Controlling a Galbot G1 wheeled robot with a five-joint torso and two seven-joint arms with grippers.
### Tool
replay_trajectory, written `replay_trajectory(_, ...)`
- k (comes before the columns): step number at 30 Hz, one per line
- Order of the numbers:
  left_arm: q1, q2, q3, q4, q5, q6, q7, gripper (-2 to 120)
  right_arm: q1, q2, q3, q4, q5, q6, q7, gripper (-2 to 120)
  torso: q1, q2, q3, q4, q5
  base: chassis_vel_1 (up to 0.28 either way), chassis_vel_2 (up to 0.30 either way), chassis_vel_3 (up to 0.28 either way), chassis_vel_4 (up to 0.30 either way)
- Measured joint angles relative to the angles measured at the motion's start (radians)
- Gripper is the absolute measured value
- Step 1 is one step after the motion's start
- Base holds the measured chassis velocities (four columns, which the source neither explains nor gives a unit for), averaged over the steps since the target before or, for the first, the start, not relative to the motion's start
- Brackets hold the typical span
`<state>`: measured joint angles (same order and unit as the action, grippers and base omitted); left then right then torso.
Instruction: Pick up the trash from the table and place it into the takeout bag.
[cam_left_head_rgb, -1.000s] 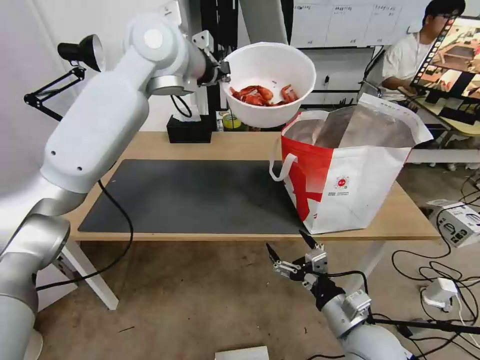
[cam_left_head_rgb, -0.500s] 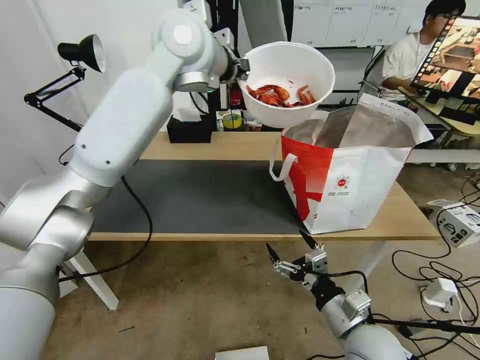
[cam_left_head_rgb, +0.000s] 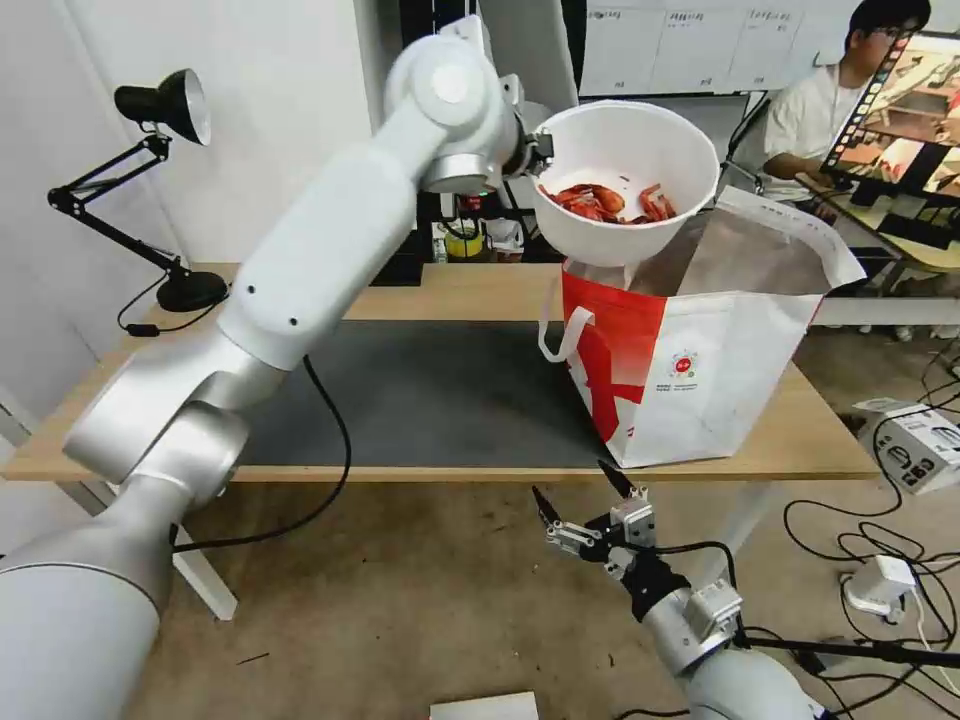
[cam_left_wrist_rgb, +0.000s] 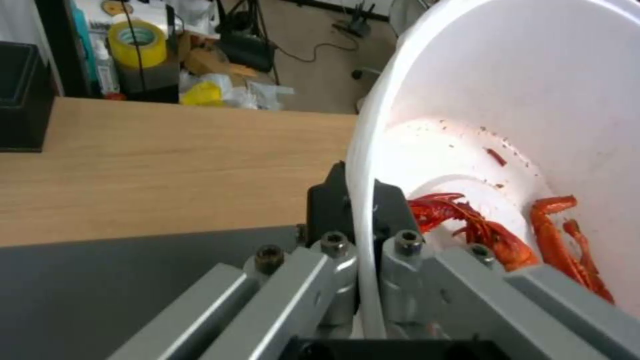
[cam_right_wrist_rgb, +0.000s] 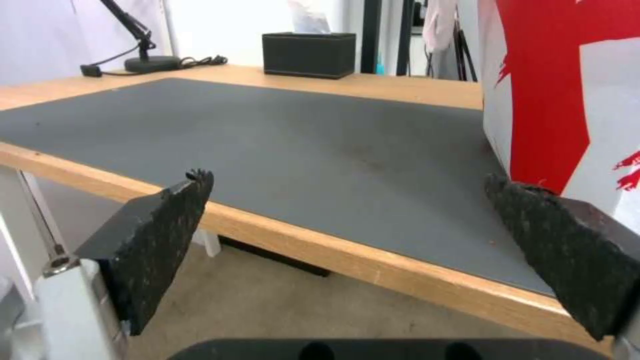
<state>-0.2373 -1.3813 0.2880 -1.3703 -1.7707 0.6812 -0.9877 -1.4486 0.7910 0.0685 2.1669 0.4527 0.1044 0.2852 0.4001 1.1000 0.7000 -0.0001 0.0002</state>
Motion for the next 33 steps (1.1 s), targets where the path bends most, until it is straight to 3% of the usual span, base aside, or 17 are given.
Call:
replay_trajectory(6, 0.018, -0.011, 0.034, 0.007, 0.099, -0.055, 0.071, 0, 0.0, 0.0, 0.0, 0.0, 0.0, 0.0, 0.0, 100, 0.0, 0.0, 0.0, 0.0002, -0.0002, 0.0, 0.0, 0.0, 0.0)
replay_trajectory(14, 0.031, -0.014, 0.085, -0.012, 0.181, -0.09, 0.097, 0, 0.0, 0.0, 0.0, 0.0, 0.0, 0.0, 0.0, 100, 0.0, 0.0, 0.0, 0.0001, -0.0002, 0.0, 0.0, 0.0, 0.0)
replay_trajectory(22, 0.048, -0.001, 0.148, -0.041, 0.241, -0.097, 0.09, 0, 0.0, 0.0, 0.0, 0.0, 0.0, 0.0, 0.0, 100, 0.0, 0.0, 0.0, 0.0001, -0.0002, 0.0, 0.0, 0.0, 0.0)
replay_trajectory(33, 0.054, -0.001, 0.176, -0.065, 0.25, -0.097, 0.09, 0, 0.0, 0.0, 0.0, 0.0, 0.0, 0.0, 0.0, 100, 0.0, 0.0, 0.0, 0.0001, -0.0002, 0.0, 0.0, 0.0, 0.0)
